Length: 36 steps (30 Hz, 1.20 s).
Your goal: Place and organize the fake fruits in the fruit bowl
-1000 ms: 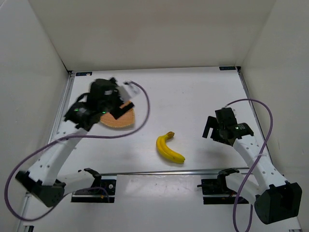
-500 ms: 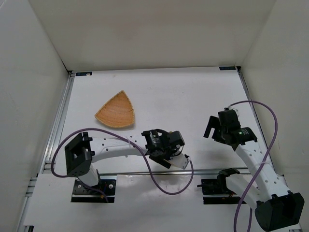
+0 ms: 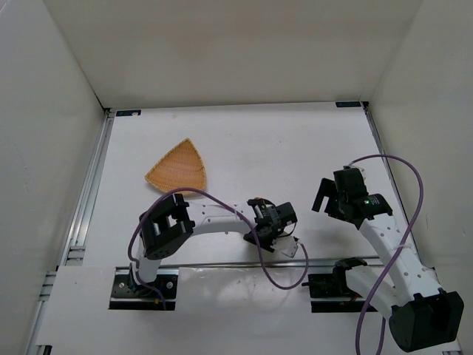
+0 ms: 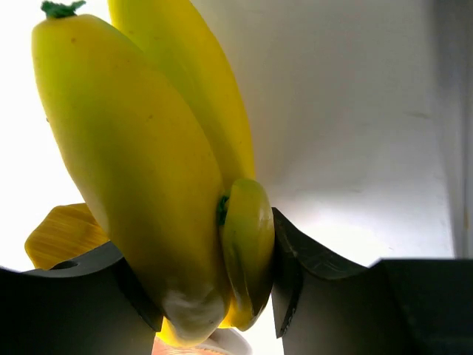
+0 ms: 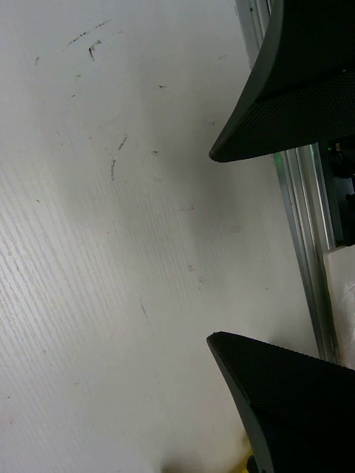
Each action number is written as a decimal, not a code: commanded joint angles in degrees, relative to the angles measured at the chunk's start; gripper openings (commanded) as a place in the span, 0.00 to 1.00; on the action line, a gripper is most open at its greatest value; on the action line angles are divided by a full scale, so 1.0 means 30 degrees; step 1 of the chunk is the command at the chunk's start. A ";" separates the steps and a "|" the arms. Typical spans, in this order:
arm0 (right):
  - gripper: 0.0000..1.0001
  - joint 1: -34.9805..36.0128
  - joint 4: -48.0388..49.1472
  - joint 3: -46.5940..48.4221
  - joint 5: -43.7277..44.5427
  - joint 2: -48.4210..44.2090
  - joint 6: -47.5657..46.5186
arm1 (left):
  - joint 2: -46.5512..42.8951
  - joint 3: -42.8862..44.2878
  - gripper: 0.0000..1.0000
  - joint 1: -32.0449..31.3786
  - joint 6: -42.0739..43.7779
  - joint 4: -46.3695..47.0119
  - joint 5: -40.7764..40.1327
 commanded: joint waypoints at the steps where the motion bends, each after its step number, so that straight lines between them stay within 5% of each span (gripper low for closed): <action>1: 1.00 -0.0080 0.0107 0.0173 -0.0021 -0.0204 -0.0387 | -0.0866 0.1452 0.14 0.0434 -0.1620 0.0090 -0.0080; 9: 1.00 -0.0080 0.0107 -0.0178 -0.0197 -0.0382 -0.0155 | -0.4815 0.2681 0.10 0.3035 -0.5308 -0.3042 -0.0113; 16: 1.00 -0.0080 0.0487 -0.0559 -0.0549 -0.0118 0.0434 | -0.4768 0.5373 0.14 1.2866 -0.9877 -0.4244 0.1293; 22: 1.00 -0.0080 0.0487 0.0025 -0.0725 0.0468 0.0258 | -0.1371 0.7371 0.13 1.7887 -1.1142 -0.5418 0.1500; 30: 1.00 -0.0080 0.0487 0.0027 -0.0725 0.0468 0.0258 | 0.0682 0.7140 0.18 1.8774 -1.1144 -0.4981 0.0829; 33: 1.00 -0.0080 0.0282 0.0027 -0.0725 0.0468 0.0258 | 0.1124 0.7137 0.40 1.9184 -1.1523 -0.4978 0.1030; 36: 1.00 -0.0080 0.0107 0.0203 -0.0549 0.0263 0.0084 | 0.0569 0.6729 0.85 1.9360 -1.1525 -0.4978 0.1732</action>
